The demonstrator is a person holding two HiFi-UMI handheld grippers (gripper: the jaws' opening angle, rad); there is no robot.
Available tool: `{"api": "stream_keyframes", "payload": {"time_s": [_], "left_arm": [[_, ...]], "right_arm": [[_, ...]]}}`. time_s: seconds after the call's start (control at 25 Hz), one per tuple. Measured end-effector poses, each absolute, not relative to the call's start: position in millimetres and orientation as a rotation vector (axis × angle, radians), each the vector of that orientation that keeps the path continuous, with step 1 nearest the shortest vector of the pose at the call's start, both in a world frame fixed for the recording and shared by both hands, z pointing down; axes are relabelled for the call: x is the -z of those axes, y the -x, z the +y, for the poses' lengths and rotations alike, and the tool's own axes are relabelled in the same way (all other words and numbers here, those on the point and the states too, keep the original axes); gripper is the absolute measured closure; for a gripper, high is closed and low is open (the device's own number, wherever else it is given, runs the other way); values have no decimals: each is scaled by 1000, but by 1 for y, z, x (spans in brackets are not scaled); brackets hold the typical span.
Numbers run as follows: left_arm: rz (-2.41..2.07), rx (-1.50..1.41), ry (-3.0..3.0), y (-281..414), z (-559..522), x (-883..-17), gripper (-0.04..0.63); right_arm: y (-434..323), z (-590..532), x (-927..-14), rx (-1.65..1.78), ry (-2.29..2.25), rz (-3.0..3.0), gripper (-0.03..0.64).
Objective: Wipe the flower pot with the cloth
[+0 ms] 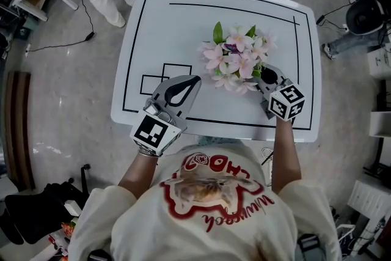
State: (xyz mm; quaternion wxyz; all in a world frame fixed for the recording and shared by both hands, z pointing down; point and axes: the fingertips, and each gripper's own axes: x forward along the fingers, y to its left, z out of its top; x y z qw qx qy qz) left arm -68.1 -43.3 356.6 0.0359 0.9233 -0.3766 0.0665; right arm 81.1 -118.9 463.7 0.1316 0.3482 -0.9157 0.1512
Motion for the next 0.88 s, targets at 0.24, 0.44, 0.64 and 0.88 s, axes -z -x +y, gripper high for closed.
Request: {"api": "stream_keyframes", "payload": {"time_s": [0.24,0.44,0.64,0.88], "left_arm": [[-1141,-190,-2847,72,-36,-356,592],[-1145,-177,-2845,77,-31,-353,592],[-1143,-167,-2851,81,-28,-351,592],[-1144,-155,-2849,85,-25,-352,592]], "right_arm": [[-79,-113,-464,-445,-1089,-2636,561],[-78,-109,-463,-460,-1157,-2612,561],[-76,-107,-462,-465,-1232,-2585,561],[-73,-102,-461,-490,-1275,-2576,561]]}}
